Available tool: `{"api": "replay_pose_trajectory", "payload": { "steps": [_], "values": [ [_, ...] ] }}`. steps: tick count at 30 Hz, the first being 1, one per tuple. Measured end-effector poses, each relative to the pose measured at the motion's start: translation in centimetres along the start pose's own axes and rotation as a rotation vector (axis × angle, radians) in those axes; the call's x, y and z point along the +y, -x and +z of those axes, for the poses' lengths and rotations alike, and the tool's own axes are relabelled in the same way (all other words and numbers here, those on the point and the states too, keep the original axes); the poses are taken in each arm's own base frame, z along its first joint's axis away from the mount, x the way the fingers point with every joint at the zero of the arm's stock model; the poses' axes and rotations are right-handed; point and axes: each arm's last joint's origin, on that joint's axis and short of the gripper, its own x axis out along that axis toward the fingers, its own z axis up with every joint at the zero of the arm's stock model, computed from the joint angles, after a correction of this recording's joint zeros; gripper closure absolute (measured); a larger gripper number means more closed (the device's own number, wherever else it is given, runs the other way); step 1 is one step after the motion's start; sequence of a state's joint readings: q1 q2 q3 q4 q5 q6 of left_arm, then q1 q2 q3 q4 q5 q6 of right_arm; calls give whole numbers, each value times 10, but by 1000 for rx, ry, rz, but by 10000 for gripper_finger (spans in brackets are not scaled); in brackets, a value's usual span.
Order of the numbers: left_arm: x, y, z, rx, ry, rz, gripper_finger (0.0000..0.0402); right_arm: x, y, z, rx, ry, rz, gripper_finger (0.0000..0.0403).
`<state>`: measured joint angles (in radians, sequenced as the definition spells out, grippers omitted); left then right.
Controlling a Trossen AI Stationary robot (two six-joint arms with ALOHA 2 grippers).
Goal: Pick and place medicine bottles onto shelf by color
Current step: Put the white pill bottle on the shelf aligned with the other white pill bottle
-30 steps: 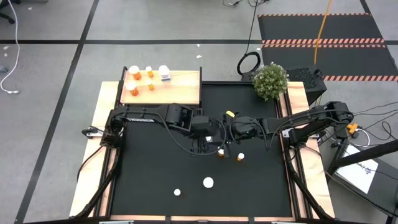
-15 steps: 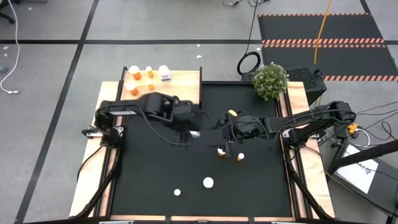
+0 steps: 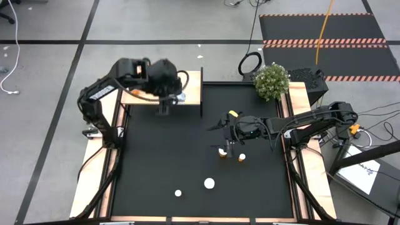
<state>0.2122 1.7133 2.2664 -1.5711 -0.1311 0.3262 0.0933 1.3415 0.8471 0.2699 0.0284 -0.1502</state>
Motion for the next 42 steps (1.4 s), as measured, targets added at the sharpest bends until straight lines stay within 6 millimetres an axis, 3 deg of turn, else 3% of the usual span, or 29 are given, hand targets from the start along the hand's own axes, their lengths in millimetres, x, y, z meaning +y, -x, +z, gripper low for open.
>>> {"api": "replay_pose_trajectory", "payload": {
  "steps": [6,12,24,33,42],
  "values": [
    [38,-5,-16,14,56,-4,223,0,0,0,-1,30,-1,94],
    [59,-4,-28,34,120,36,223,0,0,0,-3,29,-1,94],
    [59,9,-38,0,137,27,219,0,0,0,-2,22,-1,94],
    [53,-23,-68,119,69,-35,218,0,0,0,-3,19,-1,94],
    [69,-57,-90,190,-2,-54,218,0,0,0,-3,21,-1,94]
  ]
}}
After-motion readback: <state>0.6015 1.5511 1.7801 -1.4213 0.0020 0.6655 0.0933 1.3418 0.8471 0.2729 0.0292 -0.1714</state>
